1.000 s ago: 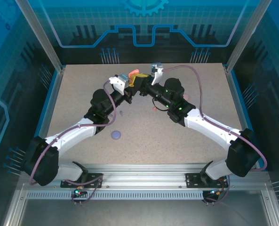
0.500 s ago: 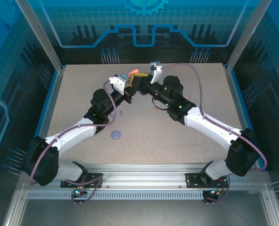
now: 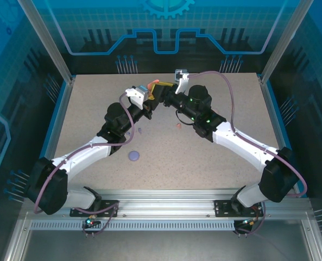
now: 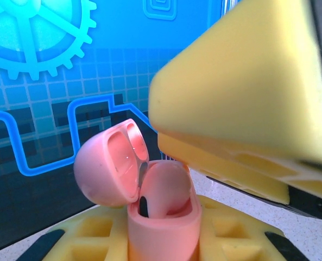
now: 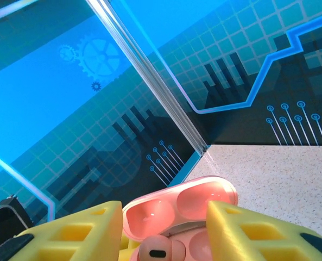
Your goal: Insert the wireless bluetooth earbuds into the charging case
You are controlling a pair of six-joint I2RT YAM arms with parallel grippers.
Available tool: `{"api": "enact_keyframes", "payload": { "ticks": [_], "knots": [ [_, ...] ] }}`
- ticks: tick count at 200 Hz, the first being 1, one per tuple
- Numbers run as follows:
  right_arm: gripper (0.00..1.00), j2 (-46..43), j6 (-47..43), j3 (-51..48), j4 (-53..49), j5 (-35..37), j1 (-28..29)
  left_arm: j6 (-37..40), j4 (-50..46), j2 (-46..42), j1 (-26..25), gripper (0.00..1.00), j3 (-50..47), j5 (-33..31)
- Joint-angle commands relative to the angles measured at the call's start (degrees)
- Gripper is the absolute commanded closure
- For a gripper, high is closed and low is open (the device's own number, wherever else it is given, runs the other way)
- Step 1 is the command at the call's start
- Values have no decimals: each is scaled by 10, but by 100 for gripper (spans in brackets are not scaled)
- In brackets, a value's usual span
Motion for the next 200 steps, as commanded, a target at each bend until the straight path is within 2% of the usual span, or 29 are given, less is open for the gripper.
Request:
{"api": "enact_keyframes", "payload": {
  "ticks": [1,32,68,100,124,149,200],
  "knots": [
    [49,6,15,13,-32,2,-11,-7,52,-19,-9,100,29,13],
    [36,-62,11,16,-65,-7,-24,-6,50,-21,-8,100,24,4],
    [27,-161,-5,11,-222,22,-68,1,63,-26,-8,100,16,-14],
    [26,-175,6,13,-400,36,-140,11,62,-41,-8,100,13,-21],
    [26,-119,3,36,-511,51,-165,15,58,-55,-8,100,6,-24],
    [27,-13,-16,92,-596,56,-164,14,55,-69,-8,100,-4,-23],
    [32,225,-186,238,-687,42,-136,20,39,-107,-8,100,-23,-31]
  ]
}}
